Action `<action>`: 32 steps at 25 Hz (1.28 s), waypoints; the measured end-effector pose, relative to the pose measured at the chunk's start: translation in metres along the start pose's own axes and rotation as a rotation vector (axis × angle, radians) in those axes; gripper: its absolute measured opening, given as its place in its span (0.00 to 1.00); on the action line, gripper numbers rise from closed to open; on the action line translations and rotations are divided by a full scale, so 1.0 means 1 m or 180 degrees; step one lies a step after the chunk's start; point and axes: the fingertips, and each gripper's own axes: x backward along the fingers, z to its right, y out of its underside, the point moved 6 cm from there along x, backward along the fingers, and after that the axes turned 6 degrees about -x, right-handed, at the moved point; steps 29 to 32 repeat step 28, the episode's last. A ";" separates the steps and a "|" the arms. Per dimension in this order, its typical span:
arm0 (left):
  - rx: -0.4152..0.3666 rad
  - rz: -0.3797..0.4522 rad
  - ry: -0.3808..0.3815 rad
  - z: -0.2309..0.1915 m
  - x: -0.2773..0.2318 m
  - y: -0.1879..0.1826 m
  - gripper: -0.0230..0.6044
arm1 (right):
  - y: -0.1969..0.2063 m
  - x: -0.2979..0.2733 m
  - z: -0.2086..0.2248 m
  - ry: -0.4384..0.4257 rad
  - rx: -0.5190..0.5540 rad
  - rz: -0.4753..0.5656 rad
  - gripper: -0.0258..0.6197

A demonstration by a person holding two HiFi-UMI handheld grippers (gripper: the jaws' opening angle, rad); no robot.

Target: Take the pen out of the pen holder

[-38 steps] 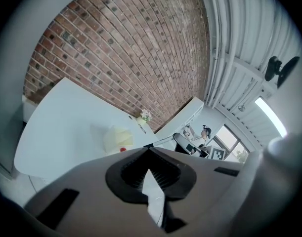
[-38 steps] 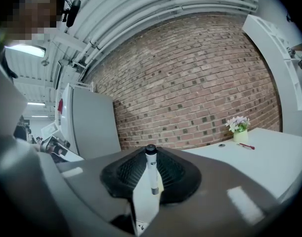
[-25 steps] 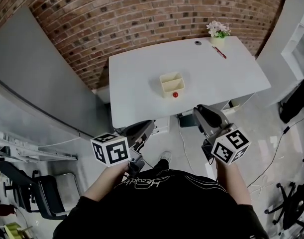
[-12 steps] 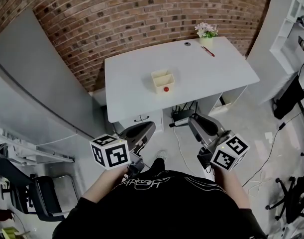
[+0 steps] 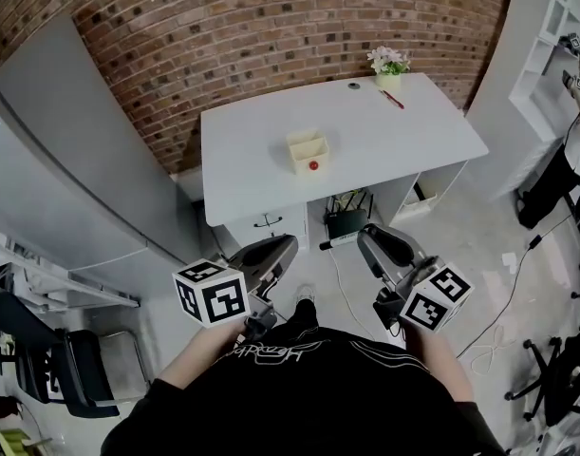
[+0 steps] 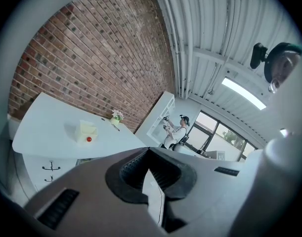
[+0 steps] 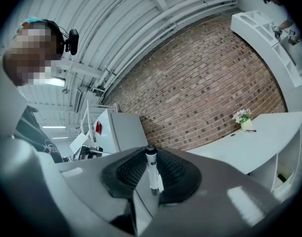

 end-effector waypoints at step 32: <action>0.0031 -0.0040 -0.0040 -0.003 0.018 0.018 0.04 | 0.023 0.008 -0.010 0.0158 -0.0023 -0.0097 0.14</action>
